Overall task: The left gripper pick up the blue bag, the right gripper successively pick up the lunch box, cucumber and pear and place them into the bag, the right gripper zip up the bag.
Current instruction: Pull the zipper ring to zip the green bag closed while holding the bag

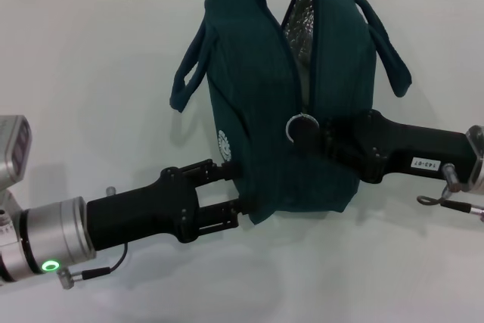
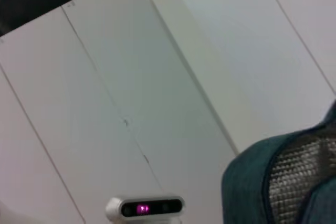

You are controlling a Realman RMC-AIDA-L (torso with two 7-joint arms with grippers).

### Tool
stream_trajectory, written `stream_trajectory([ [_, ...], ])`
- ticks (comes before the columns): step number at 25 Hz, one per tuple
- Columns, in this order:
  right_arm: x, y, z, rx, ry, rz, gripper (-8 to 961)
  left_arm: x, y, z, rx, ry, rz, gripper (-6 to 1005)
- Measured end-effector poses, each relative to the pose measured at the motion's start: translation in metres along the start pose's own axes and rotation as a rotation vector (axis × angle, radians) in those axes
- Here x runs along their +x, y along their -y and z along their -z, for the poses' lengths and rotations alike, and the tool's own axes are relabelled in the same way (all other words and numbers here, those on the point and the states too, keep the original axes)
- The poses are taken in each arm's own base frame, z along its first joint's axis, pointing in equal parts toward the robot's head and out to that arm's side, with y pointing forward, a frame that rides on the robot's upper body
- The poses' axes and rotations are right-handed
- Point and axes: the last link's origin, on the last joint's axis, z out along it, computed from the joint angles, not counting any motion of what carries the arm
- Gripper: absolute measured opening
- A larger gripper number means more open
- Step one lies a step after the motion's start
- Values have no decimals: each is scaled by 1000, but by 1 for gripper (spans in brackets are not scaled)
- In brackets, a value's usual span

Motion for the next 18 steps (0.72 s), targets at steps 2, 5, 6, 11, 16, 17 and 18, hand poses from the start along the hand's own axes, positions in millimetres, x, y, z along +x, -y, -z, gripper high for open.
stream_trajectory([
  [2,0,1,0,9,-1,1,9,0,1,-1,10,-4,10,731],
  [5,-2,2,-1,6,3,4,9,-2,6,-3,51,-14,31,730],
  [6,-3,1,-3,-4,4,8,9,-2,8,-4,61,-14,35,730],
  [11,-11,-2,-12,-44,18,33,9,-4,12,-6,94,-10,38,730],
  [16,-18,1,-14,-33,53,48,9,-2,19,-8,126,-5,31,730],
  [17,-18,0,-14,-36,57,47,9,-2,20,-8,136,-9,28,730],
  [18,-19,0,-14,-38,62,48,9,-2,21,-8,148,-14,24,730],
])
